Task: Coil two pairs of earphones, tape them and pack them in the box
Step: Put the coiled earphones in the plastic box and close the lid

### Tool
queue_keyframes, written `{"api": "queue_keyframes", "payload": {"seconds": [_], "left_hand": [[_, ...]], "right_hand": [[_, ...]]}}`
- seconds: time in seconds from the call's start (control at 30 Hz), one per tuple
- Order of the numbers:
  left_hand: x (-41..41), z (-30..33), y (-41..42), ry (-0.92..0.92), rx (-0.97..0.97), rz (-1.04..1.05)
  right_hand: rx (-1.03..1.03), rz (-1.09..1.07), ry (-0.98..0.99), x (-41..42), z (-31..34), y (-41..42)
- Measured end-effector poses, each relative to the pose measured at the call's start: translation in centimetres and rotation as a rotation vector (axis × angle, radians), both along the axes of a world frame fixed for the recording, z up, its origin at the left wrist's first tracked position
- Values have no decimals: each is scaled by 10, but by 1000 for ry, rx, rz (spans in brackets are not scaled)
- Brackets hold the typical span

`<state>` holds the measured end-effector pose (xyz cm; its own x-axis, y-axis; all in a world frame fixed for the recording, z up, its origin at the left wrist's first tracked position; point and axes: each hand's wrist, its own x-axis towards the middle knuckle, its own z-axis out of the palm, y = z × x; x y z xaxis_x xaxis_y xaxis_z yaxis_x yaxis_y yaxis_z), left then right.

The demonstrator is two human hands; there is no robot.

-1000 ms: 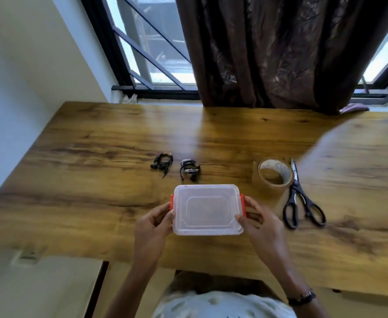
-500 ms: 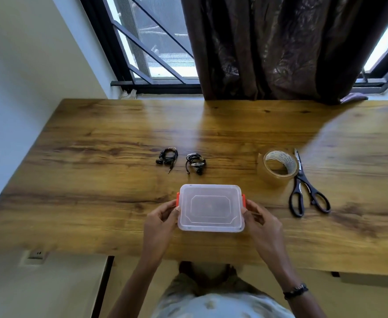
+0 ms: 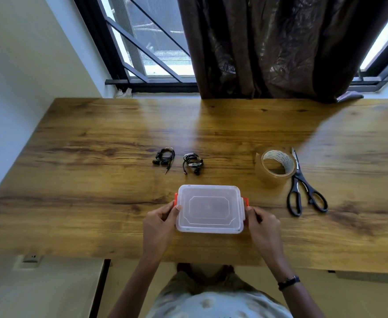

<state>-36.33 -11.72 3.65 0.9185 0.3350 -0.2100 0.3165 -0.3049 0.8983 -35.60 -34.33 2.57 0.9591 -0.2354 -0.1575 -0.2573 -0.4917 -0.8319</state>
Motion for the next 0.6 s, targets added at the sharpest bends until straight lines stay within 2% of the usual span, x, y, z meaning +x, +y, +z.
{"api": "queue_keyframes", "payload": {"seconds": [0.1, 0.2, 0.27, 0.33, 0.47, 0.6], "left_hand": [[-1, -4, 0, -5, -43, 21], [0, -3, -6, -46, 18, 36], [-1, -4, -10, -39, 53, 45], [-1, -7, -12, -12, 28, 59], [1, -12, -9, 73, -142, 120], [5, -16, -2, 187, -298, 86]], "right_hand": [[-140, 27, -16, -3, 1, 3], [-306, 265, -197, -2, 8, 16], [-485, 439, -235, 1, -1, 23], [-619, 513, -235, 4, -13, 24], [-679, 554, -211, 5, -16, 23], [-638, 532, -233, 6, -12, 25]]}}
